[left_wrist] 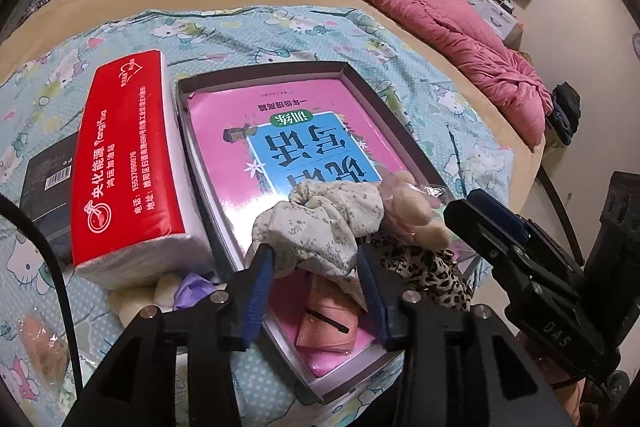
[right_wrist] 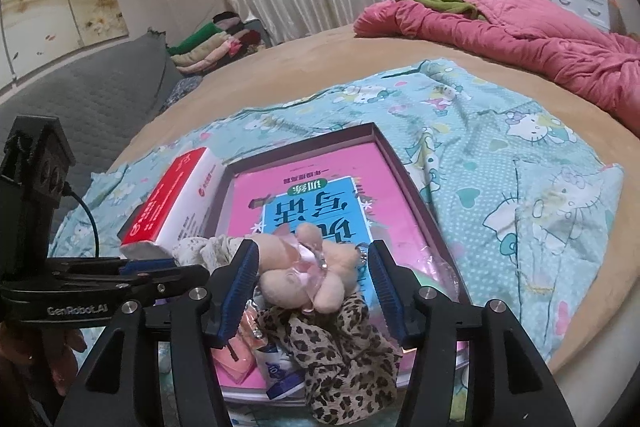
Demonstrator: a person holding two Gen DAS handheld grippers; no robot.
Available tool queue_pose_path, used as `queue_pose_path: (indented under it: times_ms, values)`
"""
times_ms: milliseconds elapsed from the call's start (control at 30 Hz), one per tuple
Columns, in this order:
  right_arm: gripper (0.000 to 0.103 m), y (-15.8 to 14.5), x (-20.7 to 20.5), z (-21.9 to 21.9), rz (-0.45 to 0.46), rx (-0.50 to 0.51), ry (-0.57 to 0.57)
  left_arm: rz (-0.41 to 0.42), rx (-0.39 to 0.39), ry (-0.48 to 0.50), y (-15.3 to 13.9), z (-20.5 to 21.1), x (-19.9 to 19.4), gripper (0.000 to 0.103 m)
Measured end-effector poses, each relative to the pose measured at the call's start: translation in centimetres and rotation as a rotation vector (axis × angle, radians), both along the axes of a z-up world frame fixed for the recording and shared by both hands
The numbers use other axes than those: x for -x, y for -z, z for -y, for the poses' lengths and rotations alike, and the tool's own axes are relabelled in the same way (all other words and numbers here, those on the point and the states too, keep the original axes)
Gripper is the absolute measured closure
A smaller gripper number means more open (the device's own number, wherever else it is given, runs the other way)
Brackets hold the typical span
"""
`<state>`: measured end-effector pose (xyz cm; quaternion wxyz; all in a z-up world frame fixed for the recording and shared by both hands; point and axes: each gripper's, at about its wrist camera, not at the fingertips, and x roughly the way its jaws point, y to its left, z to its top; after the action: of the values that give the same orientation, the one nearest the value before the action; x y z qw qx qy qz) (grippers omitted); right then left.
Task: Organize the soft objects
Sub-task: 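Lower the cloth and plush bunny onto the pink tray and open both tools, then withdraw both open tools from the tray back toward the remaining pile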
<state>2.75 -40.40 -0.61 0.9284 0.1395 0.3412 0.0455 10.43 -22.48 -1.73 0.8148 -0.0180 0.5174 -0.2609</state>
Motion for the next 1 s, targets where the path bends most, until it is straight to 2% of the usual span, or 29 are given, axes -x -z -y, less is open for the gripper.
queue_pose_path:
  times_ms: [400, 533, 800, 1000]
  values:
    - [0.036, -0.2, 0.2, 0.4, 0.014, -0.003, 0.030, 0.026, -0.010, -0.003, -1.0, -0.4, 0.6, 0.047]
    - [0.033, -0.4, 0.5, 0.5, 0.022, 0.006, 0.040, 0.048, -0.013, -0.002, -1.8, -0.6, 1.0, 0.039]
    - [0.028, -0.5, 0.6, 0.5, 0.020, 0.017, 0.051, 0.079, -0.025, -0.006, -3.0, -1.1, 1.8, 0.030]
    - [0.026, -0.5, 0.8, 0.4, 0.014, 0.025, 0.061, 0.097, -0.028, -0.013, -3.7, -1.8, 2.3, 0.028]
